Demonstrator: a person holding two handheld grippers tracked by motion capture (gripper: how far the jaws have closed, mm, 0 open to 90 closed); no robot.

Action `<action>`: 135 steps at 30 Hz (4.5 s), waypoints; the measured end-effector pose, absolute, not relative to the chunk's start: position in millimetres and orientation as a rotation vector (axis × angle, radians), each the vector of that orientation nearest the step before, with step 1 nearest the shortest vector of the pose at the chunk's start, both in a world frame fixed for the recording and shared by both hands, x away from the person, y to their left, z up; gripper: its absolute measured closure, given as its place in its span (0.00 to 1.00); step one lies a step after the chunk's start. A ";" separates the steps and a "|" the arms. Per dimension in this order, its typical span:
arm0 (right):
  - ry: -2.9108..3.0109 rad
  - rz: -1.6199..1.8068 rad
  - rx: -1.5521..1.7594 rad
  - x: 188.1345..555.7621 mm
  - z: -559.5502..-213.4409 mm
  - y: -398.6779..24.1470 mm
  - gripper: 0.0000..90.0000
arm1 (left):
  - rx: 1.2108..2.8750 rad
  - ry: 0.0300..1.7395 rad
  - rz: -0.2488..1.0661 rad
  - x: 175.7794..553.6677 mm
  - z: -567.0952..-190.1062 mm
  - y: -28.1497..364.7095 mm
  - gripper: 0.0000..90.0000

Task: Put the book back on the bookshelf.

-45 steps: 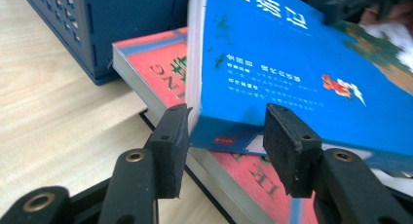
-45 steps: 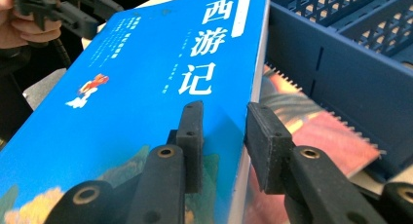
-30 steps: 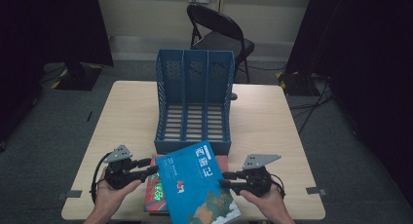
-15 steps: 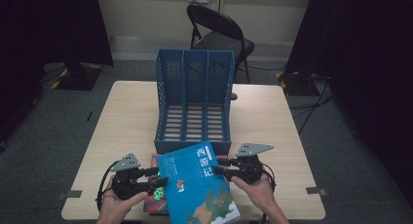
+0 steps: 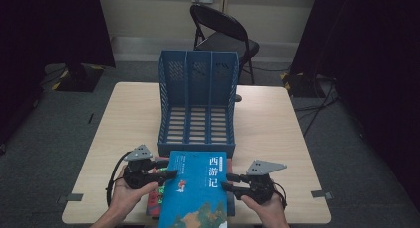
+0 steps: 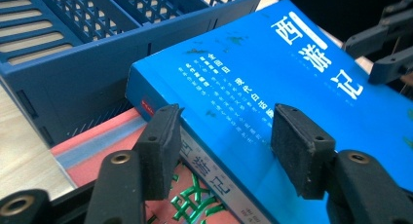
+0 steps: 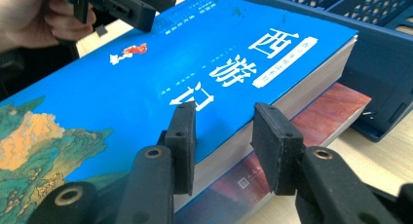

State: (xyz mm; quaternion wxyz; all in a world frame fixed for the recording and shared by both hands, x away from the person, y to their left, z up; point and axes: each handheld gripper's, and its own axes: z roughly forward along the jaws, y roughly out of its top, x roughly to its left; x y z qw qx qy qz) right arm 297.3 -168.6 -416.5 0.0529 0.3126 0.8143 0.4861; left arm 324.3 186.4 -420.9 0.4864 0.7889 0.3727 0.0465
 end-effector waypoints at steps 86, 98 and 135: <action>2.558 1.659 1.224 357.5 -419.2 -107.5 0.78 | 1.792 0.949 0.039 321.9 -442.0 192.4 0.30; 2.516 1.740 1.129 347.9 -405.2 -110.2 0.86 | 1.757 0.997 -0.107 332.5 -439.9 192.4 0.26; 2.392 1.823 1.037 344.9 -350.9 -114.3 0.90 | 1.615 0.836 -0.191 351.6 -379.4 193.8 0.55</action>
